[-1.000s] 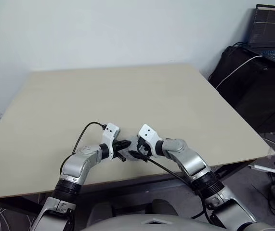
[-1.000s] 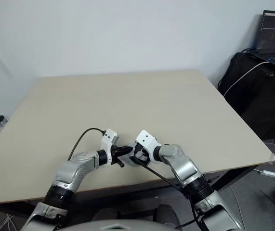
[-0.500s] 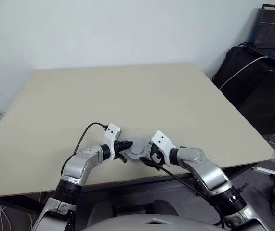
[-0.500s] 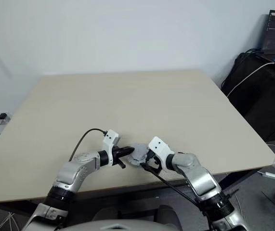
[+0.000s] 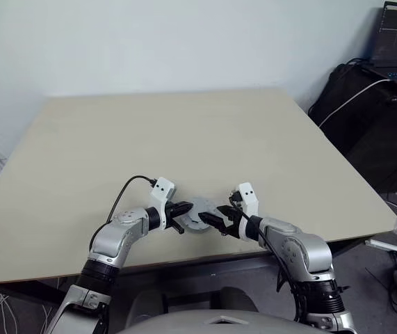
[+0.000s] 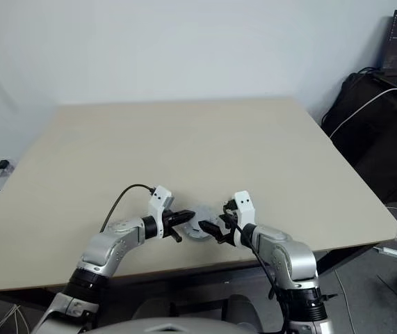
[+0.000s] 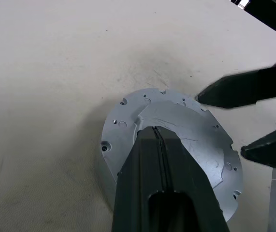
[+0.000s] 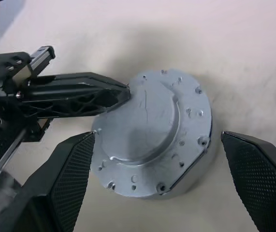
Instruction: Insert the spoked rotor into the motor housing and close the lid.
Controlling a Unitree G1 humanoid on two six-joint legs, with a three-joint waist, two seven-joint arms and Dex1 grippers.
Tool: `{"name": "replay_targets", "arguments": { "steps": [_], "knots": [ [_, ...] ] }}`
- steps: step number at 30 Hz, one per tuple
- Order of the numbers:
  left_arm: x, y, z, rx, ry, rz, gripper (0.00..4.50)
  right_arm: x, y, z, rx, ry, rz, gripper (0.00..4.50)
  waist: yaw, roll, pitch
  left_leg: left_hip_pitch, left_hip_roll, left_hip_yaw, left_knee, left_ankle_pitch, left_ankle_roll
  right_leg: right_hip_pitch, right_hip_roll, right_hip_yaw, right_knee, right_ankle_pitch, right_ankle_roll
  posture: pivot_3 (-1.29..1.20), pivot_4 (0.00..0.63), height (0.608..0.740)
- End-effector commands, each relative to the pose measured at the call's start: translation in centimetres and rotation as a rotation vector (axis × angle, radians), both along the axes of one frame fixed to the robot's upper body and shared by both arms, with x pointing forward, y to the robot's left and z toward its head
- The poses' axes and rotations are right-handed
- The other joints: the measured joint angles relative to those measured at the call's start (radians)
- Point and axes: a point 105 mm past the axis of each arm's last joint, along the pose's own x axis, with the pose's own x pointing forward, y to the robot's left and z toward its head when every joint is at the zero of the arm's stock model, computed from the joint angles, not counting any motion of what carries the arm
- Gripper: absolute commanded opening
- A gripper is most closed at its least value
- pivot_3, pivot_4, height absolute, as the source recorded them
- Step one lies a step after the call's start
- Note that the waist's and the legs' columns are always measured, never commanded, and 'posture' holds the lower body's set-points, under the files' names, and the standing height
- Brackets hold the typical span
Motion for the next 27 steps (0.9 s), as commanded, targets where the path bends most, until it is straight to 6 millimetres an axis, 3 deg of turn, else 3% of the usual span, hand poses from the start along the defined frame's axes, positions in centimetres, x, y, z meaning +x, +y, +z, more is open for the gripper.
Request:
{"name": "replay_targets", "arguments": {
  "steps": [1,15,27],
  "knots": [
    [-0.4,0.3,-1.1,0.037,0.036,0.004,0.0,0.6,0.2,0.7,0.076,0.045,-0.028,4.45,-0.001,0.001,0.0,0.0,0.0,0.0,0.0,0.0,0.0,0.0,0.0,0.0,0.0,0.0,0.0,0.0,0.0,0.74],
    [-0.5,0.4,-1.1,0.036,0.036,0.008,0.0,0.3,1.0,-0.2,0.275,0.304,-0.084,4.45,-0.006,0.003,0.001,0.0,0.0,0.0,-0.001,0.0,0.0,0.0,0.0,0.0,0.0,0.0,0.0,0.0,0.0,0.74],
    [-0.5,0.3,-1.2,0.037,0.037,0.006,0.0,1.0,2.8,1.2,0.575,0.399,-0.121,4.45,-0.015,0.005,0.002,-0.001,0.0,0.0,-0.001,0.0,0.0,-0.001,0.0,0.0,0.0,0.0,0.0,0.0,0.0,0.74]
  ]
}}
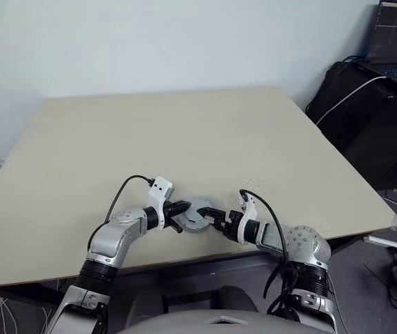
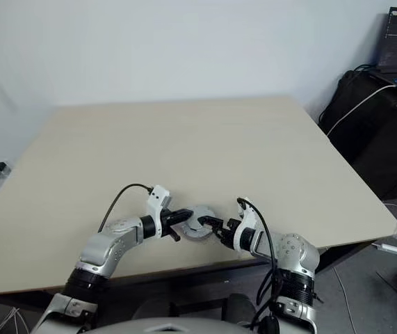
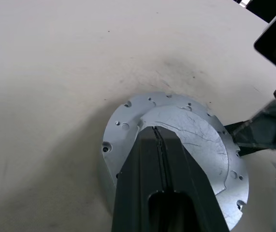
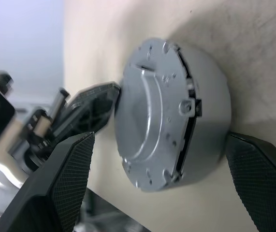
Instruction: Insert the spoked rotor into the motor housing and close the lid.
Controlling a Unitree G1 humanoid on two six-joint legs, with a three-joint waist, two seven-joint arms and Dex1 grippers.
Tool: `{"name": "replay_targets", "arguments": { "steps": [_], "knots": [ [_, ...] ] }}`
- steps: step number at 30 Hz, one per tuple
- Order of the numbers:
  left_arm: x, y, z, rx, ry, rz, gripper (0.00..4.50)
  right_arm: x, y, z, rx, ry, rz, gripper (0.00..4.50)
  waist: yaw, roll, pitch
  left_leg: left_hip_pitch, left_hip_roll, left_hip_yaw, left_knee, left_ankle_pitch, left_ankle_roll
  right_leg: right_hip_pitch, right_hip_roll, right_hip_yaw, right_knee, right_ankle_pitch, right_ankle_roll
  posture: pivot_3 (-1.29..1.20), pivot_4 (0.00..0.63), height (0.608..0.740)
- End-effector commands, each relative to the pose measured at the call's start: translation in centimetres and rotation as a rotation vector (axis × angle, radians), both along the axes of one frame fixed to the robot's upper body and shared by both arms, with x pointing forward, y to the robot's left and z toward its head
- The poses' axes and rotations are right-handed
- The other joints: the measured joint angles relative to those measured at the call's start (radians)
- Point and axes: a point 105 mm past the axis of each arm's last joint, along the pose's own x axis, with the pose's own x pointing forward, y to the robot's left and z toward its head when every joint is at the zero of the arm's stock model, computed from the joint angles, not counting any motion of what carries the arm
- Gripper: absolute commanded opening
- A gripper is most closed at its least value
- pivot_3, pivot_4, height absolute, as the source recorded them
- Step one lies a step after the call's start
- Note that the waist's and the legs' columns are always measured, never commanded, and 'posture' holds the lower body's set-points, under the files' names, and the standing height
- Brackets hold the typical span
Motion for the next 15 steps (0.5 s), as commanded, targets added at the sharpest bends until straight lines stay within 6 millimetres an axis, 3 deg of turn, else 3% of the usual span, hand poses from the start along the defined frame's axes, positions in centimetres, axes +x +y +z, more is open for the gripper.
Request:
{"name": "replay_targets", "arguments": {
  "steps": [1,8,11,15],
  "knots": [
    [-0.7,-0.1,-1.3,0.03,0.044,-0.008,0.0,0.8,2.1,2.8,0.156,-0.07,0.032,4.45,-0.001,0.001,0.001,0.0,0.0,0.0,0.0,0.0,0.0,0.0,0.0,0.0,0.0,0.0,0.0,0.0,0.0,0.74],
    [-0.9,0.0,-1.4,0.033,0.047,-0.006,0.0,0.0,3.1,3.2,0.186,-0.063,0.078,4.45,-0.008,0.002,0.0,-0.007,0.0,-0.001,0.0,0.0,0.001,-0.001,0.001,0.0,0.0,0.0,0.0,0.0,0.0,0.74],
    [-0.9,0.0,-1.4,0.031,0.046,-0.003,0.0,0.0,2.8,3.1,0.171,-0.061,0.072,3.86,-0.009,0.002,0.0,-0.007,0.0,-0.001,0.0,0.0,0.001,-0.001,0.001,0.0,0.0,0.0,0.0,0.0,0.0,0.74],
    [-0.9,0.0,-1.5,0.03,0.048,0.0,0.0,0.0,2.3,2.8,0.152,-0.057,0.059,2.55,-0.009,0.003,0.0,-0.007,0.0,-0.001,0.0,0.0,0.001,-0.001,0.001,0.0,0.0,0.0,0.0,0.0,0.0,0.74]
  ]
}}
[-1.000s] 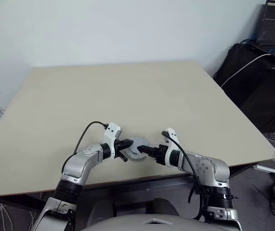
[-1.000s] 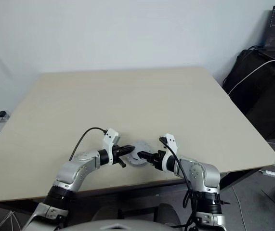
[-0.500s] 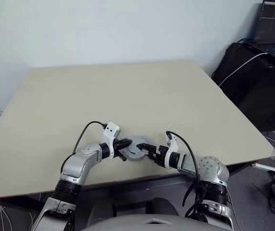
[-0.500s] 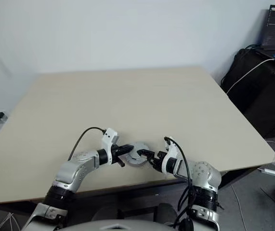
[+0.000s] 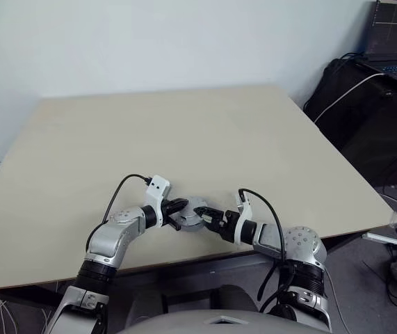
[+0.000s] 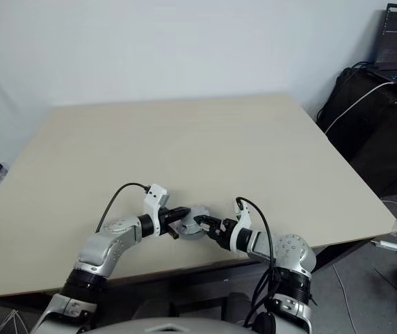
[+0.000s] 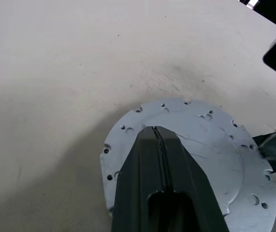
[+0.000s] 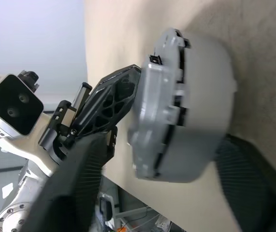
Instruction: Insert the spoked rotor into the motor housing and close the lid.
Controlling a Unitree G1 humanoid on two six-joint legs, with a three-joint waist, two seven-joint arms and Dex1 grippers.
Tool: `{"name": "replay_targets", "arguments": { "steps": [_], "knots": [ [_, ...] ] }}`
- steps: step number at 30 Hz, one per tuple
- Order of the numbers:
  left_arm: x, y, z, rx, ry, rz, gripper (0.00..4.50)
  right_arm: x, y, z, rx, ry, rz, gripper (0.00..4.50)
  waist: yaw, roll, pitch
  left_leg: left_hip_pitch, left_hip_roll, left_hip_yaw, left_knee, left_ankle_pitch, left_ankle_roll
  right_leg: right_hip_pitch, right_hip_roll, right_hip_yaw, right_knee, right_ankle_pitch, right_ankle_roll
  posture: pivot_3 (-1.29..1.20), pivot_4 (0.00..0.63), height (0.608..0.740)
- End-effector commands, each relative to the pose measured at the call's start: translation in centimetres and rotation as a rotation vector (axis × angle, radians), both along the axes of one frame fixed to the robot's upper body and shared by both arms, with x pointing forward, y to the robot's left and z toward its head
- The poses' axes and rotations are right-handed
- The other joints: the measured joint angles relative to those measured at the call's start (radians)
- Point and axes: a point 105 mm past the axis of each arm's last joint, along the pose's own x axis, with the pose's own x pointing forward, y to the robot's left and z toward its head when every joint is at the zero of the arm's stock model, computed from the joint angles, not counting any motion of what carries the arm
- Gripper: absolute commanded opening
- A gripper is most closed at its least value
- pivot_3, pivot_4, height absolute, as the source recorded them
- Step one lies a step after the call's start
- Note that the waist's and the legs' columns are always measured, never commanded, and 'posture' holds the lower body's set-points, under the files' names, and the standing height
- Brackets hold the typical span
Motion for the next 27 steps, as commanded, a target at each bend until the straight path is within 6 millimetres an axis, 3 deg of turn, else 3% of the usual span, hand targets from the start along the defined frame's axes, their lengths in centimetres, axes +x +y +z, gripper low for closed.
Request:
{"name": "replay_targets", "arguments": {
  "steps": [1,4,12,21,27],
  "knots": [
    [-1.2,-0.4,-1.6,0.026,0.067,-0.023,0.0,0.5,1.5,2.3,0.076,-0.089,0.022,2.28,0.0,0.0,0.0,0.0,0.0,0.0,0.0,0.0,0.0,0.0,0.0,0.0,0.0,0.0,0.0,0.0,0.0,0.74],
    [-1.2,-0.4,-1.7,0.024,0.069,-0.023,0.0,0.3,1.4,2.2,0.067,-0.084,0.028,1.37,0.001,0.0,0.0,-0.001,0.0,0.0,0.0,0.0,0.0,0.0,0.0,0.0,0.0,0.0,0.0,0.0,0.0,0.74],
    [-0.9,-0.5,-1.1,-0.003,0.045,0.0,0.0,-0.4,1.0,1.3,0.04,-0.056,0.02,1.34,0.004,0.003,-0.002,-0.001,-0.002,-0.002,0.0,0.0,0.0,0.001,-0.001,0.0,0.0,-0.001,0.002,0.0,0.0,0.74],
    [0.1,0.8,5.0,-0.259,-0.161,0.259,0.0,-1.0,0.8,1.3,0.071,-0.049,-0.011,1.33,0.008,0.003,-0.001,-0.006,-0.004,-0.004,0.0,-0.001,0.001,-0.002,-0.002,0.001,0.0,-0.002,0.003,0.0,0.0,0.74],
    [-1.4,4.0,6.9,-0.479,-0.133,0.503,0.0,-1.0,1.0,2.6,0.159,-0.085,-0.019,1.32,0.005,0.003,0.0,-0.006,-0.004,-0.004,0.0,-0.001,0.002,-0.002,-0.002,0.001,-0.001,-0.002,0.004,0.0,0.0,0.74]
  ]
}}
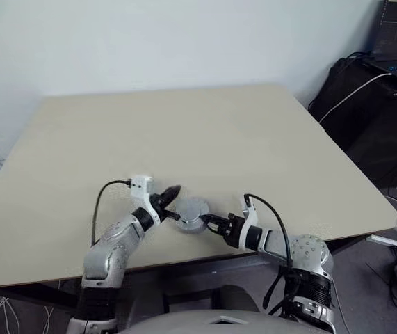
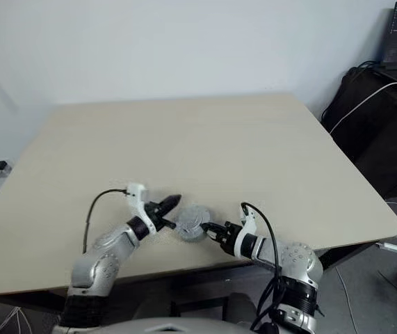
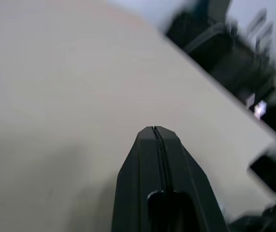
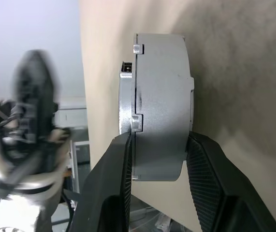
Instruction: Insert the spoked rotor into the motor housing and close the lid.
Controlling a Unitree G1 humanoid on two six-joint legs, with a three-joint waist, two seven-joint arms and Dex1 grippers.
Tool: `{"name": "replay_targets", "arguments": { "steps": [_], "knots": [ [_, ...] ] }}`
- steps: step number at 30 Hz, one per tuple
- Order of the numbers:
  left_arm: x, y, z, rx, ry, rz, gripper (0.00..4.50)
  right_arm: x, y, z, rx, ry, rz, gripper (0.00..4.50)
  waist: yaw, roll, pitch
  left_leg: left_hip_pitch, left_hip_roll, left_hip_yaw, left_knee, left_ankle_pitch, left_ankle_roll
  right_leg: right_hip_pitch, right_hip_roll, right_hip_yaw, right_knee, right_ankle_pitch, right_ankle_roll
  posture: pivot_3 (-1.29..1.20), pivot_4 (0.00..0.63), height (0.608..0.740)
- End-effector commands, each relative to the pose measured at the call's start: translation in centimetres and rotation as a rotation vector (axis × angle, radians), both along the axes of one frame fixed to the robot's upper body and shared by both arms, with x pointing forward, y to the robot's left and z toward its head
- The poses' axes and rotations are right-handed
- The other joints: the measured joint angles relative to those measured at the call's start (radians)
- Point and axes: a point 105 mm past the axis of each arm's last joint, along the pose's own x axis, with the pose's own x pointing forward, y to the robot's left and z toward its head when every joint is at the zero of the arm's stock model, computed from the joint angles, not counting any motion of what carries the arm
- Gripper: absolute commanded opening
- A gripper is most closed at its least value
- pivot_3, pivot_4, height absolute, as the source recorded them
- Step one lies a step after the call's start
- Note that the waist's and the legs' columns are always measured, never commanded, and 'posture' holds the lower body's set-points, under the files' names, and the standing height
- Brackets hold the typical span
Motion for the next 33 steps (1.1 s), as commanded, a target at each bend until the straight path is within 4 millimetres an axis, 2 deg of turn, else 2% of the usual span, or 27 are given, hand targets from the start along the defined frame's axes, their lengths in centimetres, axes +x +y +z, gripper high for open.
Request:
{"name": "replay_targets", "arguments": {
  "steps": [1,4,6,9,12,19,24,29,33],
  "knots": [
    [-0.8,2.1,1.4,-0.138,-0.007,0.133,0.0,0.4,2.1,3.3,0.172,-0.112,0.016,1.32,-0.004,0.0,0.001,0.0,0.0,0.0,0.0,0.0,0.0,0.0,0.0,0.0,0.0,0.0,0.0,0.0,0.0,0.74],
    [-2.0,3.4,0.2,-0.233,0.067,0.239,0.0,0.6,2.3,4.5,0.228,-0.151,0.017,1.31,-0.005,-0.002,0.003,0.0,0.0,0.0,0.0,0.0,0.0,0.0,0.0,0.0,0.0,0.0,0.0,0.0,0.0,0.74],
    [-3.0,3.5,-0.9,-0.297,0.124,0.275,0.0,0.9,2.6,5.3,0.264,-0.174,0.017,1.31,-0.006,-0.003,0.004,0.0,0.0,-0.002,0.001,0.0,0.0,0.0,0.0,-0.001,0.0,0.0,0.0,0.0,0.0,0.74],
    [-4.4,2.8,-1.7,-0.451,0.19,0.287,0.0,1.3,3.0,6.7,0.325,-0.216,0.023,1.31,-0.006,-0.004,0.006,0.0,0.0,-0.002,0.003,0.0,0.0,0.0,0.0,-0.001,0.0,0.0,0.0,0.0,0.0,0.74],
    [-5.4,1.4,-1.4,-0.629,0.225,0.244,0.52,1.8,3.7,7.5,0.336,-0.242,0.036,1.31,-0.007,-0.005,0.008,-0.001,0.0,-0.002,0.003,0.0,0.0,-0.001,-0.001,-0.001,0.0,0.0,0.0,0.0,0.0,0.74],
    [-6.2,0.0,-0.8,-0.837,0.26,0.201,2.85,3.0,4.6,7.6,0.292,-0.245,0.057,1.31,-0.007,-0.005,0.008,-0.005,0.0,-0.001,0.003,0.0,0.0,-0.008,0.0,0.0,0.001,0.0,0.0,0.0,0.0,0.74],
    [-6.3,-0.4,-0.4,-0.898,0.25,0.185,4.48,3.3,5.0,7.7,0.273,-0.252,0.08,1.31,-0.007,-0.005,0.008,-0.012,-0.001,-0.001,0.005,0.0,0.001,-0.01,0.0,0.001,0.001,0.001,0.001,0.0,0.0,0.74],
    [-6.3,-1.0,-0.4,-0.933,0.264,0.181,4.48,3.0,5.4,7.8,0.271,-0.251,0.119,1.31,-0.007,-0.005,0.008,-0.012,-0.001,-0.002,0.006,0.0,0.001,-0.01,0.0,0.0,0.001,0.001,0.001,0.0,0.0,0.74],
    [-6.2,-1.3,-0.1,-0.972,0.248,0.173,4.48,1.8,5.8,7.7,0.283,-0.232,0.198,1.31,-0.007,-0.005,0.007,-0.012,-0.001,-0.002,0.006,0.0,0.001,-0.01,0.0,0.0,0.002,0.001,0.001,0.0,0.0,0.74]
  ]
}}
